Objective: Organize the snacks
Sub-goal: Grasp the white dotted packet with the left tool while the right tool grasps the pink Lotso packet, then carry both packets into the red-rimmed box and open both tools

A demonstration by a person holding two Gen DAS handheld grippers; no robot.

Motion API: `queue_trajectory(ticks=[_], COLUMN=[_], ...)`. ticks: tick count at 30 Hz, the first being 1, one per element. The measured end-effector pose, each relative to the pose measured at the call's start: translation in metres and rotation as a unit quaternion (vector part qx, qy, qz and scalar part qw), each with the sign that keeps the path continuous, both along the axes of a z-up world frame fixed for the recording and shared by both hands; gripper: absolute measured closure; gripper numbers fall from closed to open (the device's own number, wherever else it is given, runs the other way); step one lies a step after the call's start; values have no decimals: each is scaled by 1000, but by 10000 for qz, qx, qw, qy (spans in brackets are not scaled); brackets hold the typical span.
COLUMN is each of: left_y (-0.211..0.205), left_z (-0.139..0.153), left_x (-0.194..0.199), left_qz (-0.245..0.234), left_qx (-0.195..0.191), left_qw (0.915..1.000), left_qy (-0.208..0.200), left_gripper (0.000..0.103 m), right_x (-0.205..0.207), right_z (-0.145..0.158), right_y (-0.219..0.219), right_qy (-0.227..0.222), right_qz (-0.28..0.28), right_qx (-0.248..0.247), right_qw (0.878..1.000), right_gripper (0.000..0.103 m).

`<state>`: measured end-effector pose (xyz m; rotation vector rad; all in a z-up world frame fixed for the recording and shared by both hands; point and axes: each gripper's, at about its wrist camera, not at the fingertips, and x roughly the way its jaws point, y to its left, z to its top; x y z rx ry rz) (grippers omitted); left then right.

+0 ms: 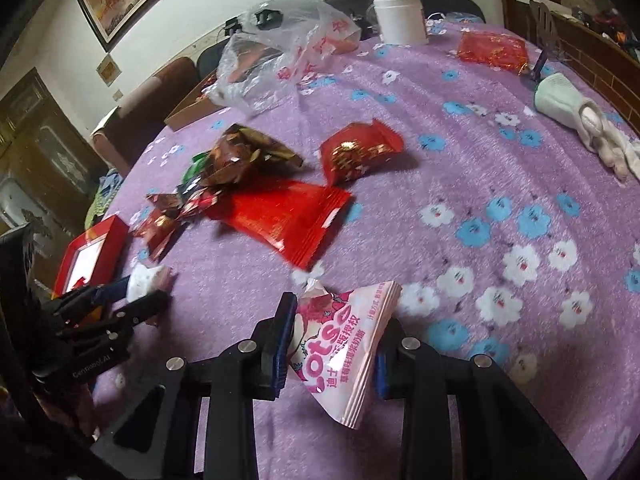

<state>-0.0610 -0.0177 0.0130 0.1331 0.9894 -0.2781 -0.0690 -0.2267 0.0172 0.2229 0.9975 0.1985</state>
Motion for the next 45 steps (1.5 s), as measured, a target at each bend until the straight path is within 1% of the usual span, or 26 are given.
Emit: queue_trajectory(ticks=[2, 4, 8, 14, 18, 23, 28, 38, 43, 45], left_y=[-2, -3, -3, 3, 4, 9, 14, 30, 47, 60], left_z=[1, 4, 20, 42, 55, 67, 74, 80, 82, 82], left_x=[-4, -11, -25, -40, -50, -58, -64, -73, -79, -81], left_qz=[-30, -37, -6, 52, 84, 123, 189, 346, 480, 605], left_qx=[-6, 61, 198, 289, 344, 355, 343, 263, 192, 164], left_qw=[10000, 9999, 9986, 9953, 9925, 9896, 9878, 9859, 9848, 9841], left_qy=[-15, -113, -486, -922, -1171, -1386, -1504, -1618, -1660, -1660], left_gripper=[53, 53, 53, 53, 53, 53, 53, 53, 53, 53], right_x=[-3, -7, -16, -26, -31, -36, -41, -49, -50, -51], right_z=[0, 1, 6, 20, 28, 35, 42, 52, 57, 59], right_y=[3, 8, 16, 25, 33, 41, 48, 66, 81, 89], right_qy=[15, 26, -42, -213, -283, -348, -415, -502, -527, -555], right_qz=[51, 102, 198, 294, 370, 428, 482, 659, 770, 862], right_qx=[54, 79, 89, 129, 86, 38, -3, -115, -174, -203], right_qw=[10000, 9999, 9998, 9993, 9989, 9985, 9980, 9965, 9955, 9945], right_gripper=[70, 70, 70, 70, 70, 70, 70, 70, 70, 70])
